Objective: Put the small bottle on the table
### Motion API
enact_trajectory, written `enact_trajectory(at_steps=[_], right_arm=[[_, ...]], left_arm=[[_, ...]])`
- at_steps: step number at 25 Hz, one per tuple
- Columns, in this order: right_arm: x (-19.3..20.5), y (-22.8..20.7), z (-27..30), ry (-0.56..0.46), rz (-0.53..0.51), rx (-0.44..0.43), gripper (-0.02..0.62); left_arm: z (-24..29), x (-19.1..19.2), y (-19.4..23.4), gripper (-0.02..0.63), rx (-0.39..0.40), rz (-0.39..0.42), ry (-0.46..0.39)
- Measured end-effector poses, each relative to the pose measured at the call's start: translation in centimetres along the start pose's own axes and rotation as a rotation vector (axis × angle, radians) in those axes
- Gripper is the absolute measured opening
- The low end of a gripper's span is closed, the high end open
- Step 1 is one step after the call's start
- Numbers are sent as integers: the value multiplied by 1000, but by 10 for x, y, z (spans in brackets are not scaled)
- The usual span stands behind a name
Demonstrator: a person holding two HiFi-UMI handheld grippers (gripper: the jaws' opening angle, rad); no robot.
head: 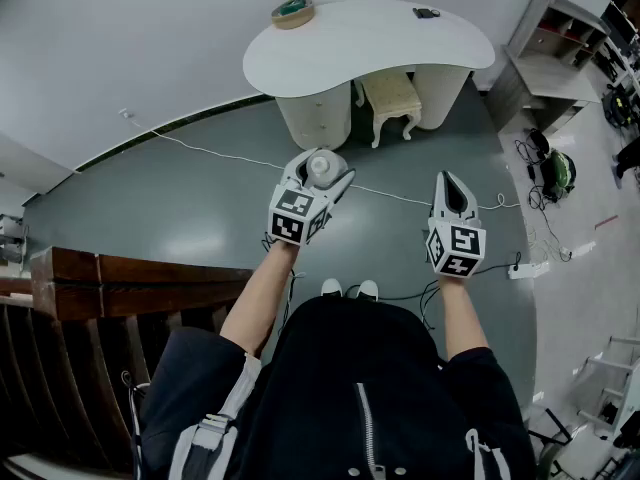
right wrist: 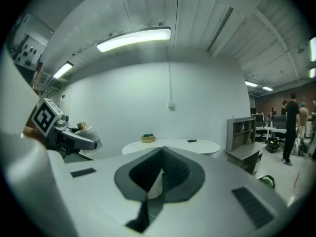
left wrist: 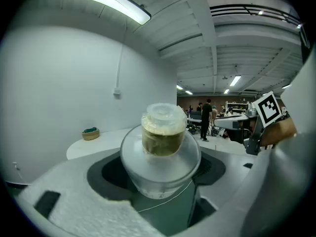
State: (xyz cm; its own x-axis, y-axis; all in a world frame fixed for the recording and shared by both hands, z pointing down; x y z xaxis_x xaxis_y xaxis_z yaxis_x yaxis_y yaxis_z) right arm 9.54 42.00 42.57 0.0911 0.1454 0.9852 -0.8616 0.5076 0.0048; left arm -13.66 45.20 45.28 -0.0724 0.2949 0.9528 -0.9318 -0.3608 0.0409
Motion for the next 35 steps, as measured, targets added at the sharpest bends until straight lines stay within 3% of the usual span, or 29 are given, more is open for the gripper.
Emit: enact_trajectory(at_steps=[4, 21, 30, 35], right_arm=[[2, -6, -3, -24, 3, 17, 3], [30, -64, 6, 48, 36, -17, 3], [32, -93, 43, 56, 62, 23, 3], [35, -120, 81, 67, 66, 58, 3]], left_arm=[[4, 2, -3, 345, 4, 0, 3], [41, 3, -41, 345, -25, 5, 34], [95, -9, -27, 345, 16, 13, 34], [152, -19, -12, 345, 60, 25, 35]])
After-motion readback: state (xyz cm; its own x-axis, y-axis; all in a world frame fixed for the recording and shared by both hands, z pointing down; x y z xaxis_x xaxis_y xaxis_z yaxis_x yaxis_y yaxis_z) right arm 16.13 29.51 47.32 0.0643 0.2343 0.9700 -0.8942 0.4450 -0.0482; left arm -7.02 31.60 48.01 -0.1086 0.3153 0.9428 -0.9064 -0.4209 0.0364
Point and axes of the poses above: the fingertips, and each gripper's own axes: z forward along the fingers, y to its left, x out of its underside, the point moved 2 cm from there along -z, backward along the fingers, and after that the axes turned 1 degree about -z, right-handed, at the moved point
